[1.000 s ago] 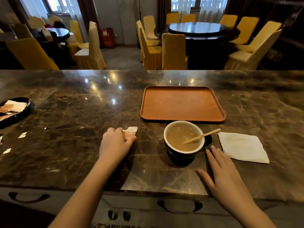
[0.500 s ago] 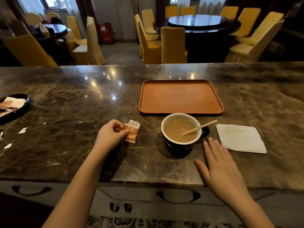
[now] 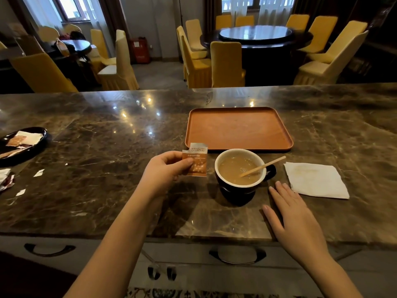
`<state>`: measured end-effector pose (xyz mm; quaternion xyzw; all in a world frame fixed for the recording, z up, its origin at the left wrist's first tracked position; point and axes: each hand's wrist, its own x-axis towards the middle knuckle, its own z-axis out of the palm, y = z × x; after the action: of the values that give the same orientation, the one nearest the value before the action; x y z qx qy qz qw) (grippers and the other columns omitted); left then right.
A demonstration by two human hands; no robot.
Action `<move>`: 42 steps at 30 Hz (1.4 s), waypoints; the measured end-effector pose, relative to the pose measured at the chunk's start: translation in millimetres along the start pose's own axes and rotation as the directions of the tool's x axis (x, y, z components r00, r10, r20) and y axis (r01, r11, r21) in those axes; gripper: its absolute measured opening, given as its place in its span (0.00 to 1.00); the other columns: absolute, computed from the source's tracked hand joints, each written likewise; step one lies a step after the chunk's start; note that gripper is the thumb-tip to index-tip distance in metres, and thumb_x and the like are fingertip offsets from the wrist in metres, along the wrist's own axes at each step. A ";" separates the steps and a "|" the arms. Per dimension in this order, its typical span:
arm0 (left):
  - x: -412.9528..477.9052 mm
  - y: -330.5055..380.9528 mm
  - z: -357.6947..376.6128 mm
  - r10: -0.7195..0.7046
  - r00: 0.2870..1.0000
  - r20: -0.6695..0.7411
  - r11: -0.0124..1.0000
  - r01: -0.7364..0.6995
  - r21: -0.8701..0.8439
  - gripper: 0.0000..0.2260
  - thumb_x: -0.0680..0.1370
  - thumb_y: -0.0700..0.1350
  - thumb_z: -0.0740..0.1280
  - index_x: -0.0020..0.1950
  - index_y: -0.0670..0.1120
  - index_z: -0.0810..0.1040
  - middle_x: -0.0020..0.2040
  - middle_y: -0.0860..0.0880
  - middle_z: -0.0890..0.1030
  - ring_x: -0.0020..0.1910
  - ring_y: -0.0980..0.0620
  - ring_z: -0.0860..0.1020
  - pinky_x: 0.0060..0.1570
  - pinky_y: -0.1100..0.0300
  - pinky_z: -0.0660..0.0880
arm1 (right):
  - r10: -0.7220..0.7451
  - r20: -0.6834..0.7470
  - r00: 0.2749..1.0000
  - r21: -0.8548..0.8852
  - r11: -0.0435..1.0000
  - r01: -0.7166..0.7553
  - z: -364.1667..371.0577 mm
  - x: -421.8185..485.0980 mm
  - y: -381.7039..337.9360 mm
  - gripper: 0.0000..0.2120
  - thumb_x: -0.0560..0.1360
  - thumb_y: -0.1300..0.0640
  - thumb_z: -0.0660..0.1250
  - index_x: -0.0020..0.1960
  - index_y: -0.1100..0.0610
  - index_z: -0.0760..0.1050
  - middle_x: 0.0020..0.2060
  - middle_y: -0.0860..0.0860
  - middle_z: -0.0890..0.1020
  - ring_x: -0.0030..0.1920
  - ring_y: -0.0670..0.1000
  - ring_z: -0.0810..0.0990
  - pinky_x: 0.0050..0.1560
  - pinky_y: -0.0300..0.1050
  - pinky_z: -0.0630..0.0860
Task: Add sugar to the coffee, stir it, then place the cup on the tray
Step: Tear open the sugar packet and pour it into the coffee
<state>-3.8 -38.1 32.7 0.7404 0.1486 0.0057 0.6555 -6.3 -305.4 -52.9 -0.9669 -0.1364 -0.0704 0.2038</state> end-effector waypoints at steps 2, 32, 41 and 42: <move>0.3 9.0 6.6 0.032 0.999 0.033 0.999 -0.032 0.002 0.07 0.72 0.42 0.68 0.49 0.46 0.81 0.46 0.49 0.84 0.39 0.57 0.82 0.36 0.66 0.75 | 0.014 -0.063 0.998 0.090 0.996 -0.008 -2.1 -2.3 -1.0 0.23 0.75 0.48 0.60 0.68 0.55 0.68 0.70 0.51 0.68 0.68 0.42 0.57 0.68 0.42 0.56; 72.3 78.8 83.6 0.152 0.940 0.305 0.933 -0.238 0.269 0.04 0.74 0.46 0.67 0.46 0.47 0.79 0.40 0.51 0.81 0.38 0.56 0.77 0.35 0.65 0.70 | -0.050 0.156 0.986 0.759 0.646 -0.087 -96.8 145.1 -28.0 0.06 0.72 0.61 0.67 0.47 0.62 0.78 0.30 0.49 0.82 0.27 0.44 0.79 0.29 0.34 0.77; 98.6 51.0 72.7 0.136 0.936 0.326 0.903 -0.252 0.347 0.03 0.73 0.46 0.68 0.40 0.49 0.80 0.35 0.54 0.82 0.31 0.64 0.76 0.33 0.72 0.72 | -0.239 0.319 0.917 0.671 0.740 -0.041 -79.5 181.3 -16.5 0.04 0.72 0.59 0.67 0.46 0.59 0.78 0.30 0.46 0.83 0.30 0.43 0.78 0.32 0.34 0.76; 99.9 47.4 72.5 0.135 0.935 0.327 0.907 -0.249 0.339 0.03 0.73 0.46 0.68 0.41 0.48 0.80 0.36 0.54 0.82 0.32 0.63 0.78 0.34 0.73 0.73 | -0.248 0.331 0.910 0.678 0.734 -0.047 -76.7 182.8 -14.6 0.04 0.71 0.59 0.68 0.46 0.59 0.78 0.31 0.47 0.83 0.30 0.43 0.79 0.32 0.33 0.76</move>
<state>116.5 -90.2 49.9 0.8555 -0.0273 -0.0683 0.5126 157.5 -281.3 57.2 -0.8118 -0.2444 0.1714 0.5019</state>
